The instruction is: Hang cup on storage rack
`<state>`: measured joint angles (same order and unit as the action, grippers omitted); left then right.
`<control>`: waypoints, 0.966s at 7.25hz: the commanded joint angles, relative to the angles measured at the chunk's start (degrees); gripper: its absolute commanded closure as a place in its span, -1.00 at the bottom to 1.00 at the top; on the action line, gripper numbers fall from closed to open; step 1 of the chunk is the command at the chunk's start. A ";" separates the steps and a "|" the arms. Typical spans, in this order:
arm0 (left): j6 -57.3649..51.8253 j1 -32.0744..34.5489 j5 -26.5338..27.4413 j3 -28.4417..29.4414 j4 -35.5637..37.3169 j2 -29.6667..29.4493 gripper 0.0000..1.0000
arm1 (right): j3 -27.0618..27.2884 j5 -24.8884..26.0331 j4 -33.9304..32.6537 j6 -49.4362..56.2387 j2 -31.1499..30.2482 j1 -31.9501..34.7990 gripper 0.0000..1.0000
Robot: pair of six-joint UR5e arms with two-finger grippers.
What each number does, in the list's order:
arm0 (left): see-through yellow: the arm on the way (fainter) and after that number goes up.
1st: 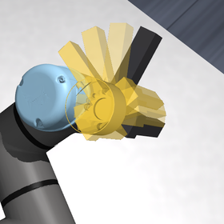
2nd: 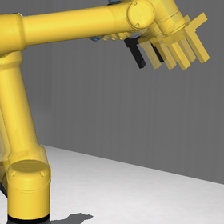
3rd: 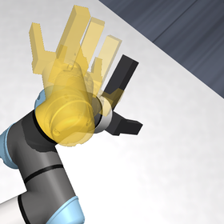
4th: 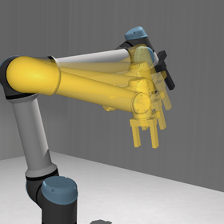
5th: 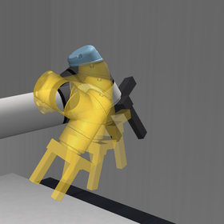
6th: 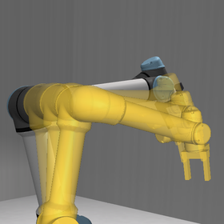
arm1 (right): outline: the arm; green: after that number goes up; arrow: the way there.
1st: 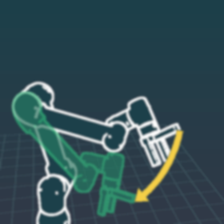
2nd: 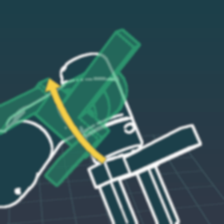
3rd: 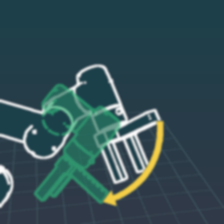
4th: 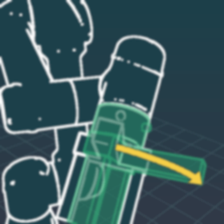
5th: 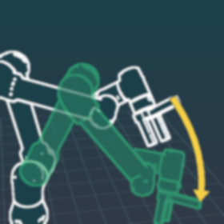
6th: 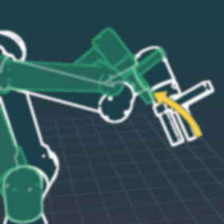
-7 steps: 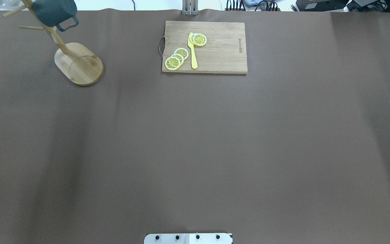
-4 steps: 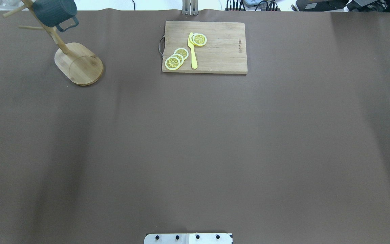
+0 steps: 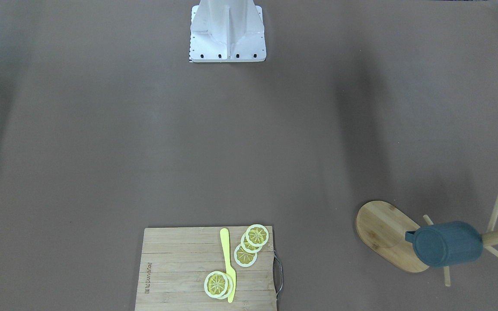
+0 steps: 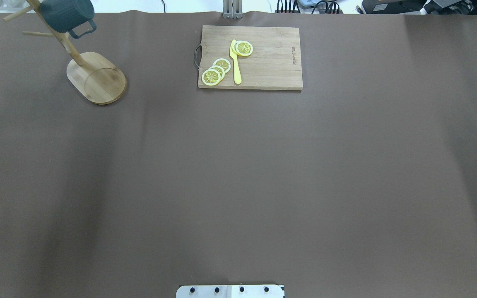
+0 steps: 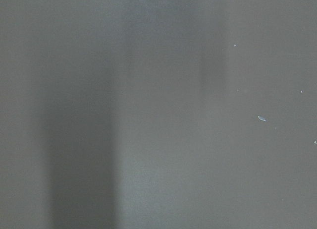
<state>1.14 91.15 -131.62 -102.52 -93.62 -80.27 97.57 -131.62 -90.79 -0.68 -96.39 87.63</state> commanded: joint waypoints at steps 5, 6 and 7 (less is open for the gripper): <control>0.00 0.00 -0.04 -0.05 0.02 0.29 -0.98 | 0.17 -1.71 0.09 0.15 -0.03 0.00 -1.00; 0.00 0.00 -0.04 -0.05 0.02 0.29 -0.98 | 0.17 -1.80 0.00 0.15 -0.03 0.00 -1.00; 0.00 0.00 -0.04 -0.05 0.02 0.29 -0.98 | 0.17 -1.80 0.00 0.15 -0.03 0.00 -1.00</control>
<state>1.14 91.14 -131.66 -102.56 -93.60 -79.99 97.73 -133.38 -90.76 -0.53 -96.42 87.63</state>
